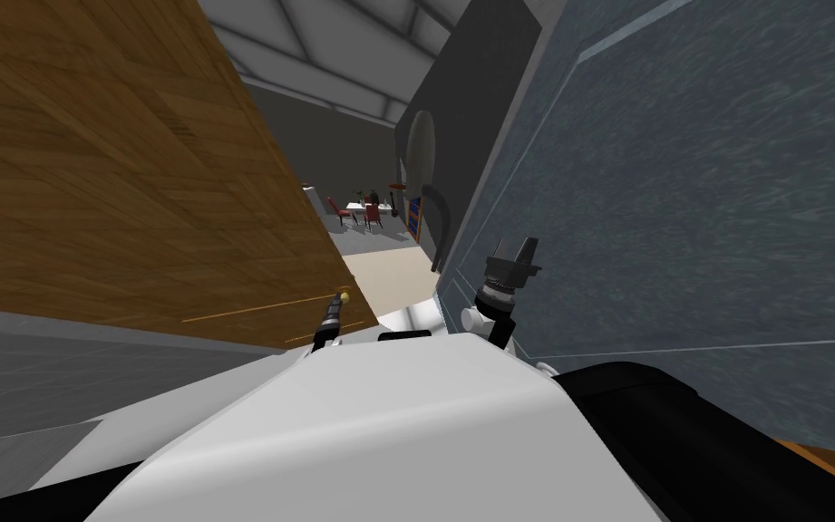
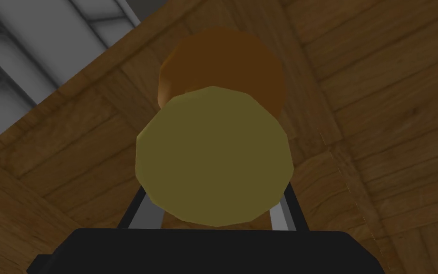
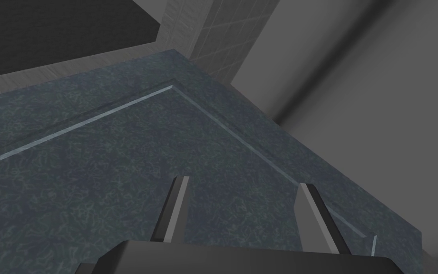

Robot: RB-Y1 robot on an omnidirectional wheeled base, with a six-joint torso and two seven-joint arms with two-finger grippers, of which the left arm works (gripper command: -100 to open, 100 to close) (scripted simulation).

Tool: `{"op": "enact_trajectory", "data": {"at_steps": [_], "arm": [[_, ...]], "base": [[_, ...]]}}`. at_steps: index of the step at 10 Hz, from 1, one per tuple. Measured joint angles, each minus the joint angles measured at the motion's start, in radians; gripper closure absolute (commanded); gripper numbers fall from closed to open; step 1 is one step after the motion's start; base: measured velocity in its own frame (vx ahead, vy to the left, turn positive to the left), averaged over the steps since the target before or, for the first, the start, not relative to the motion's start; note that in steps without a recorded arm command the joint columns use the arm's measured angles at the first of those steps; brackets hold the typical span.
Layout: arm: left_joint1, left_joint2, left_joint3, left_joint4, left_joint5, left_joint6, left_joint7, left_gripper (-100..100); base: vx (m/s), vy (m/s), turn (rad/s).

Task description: Pull the door open

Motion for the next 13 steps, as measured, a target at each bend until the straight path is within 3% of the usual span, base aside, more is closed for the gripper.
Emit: {"op": "enact_trajectory", "data": {"at_steps": [5, 8, 10, 13], "arm": [[-0.020, 0.016, -0.027, 0.046, 0.044, -0.028, 0.116, 100], [-0.005, 0.014, -0.044, -0.004, 0.066, 0.010, 0.172, 100], [-0.015, 0.020, -0.052, 0.025, 0.077, -0.009, 0.201, 100], [-0.013, 0.023, -0.066, 0.010, 0.099, 0.007, 0.256, 100]], "base": [[-0.032, 0.005, -0.012], [-0.029, 0.012, -0.006], [-0.027, 0.000, -0.011], [-0.027, 0.011, -0.015]]}}
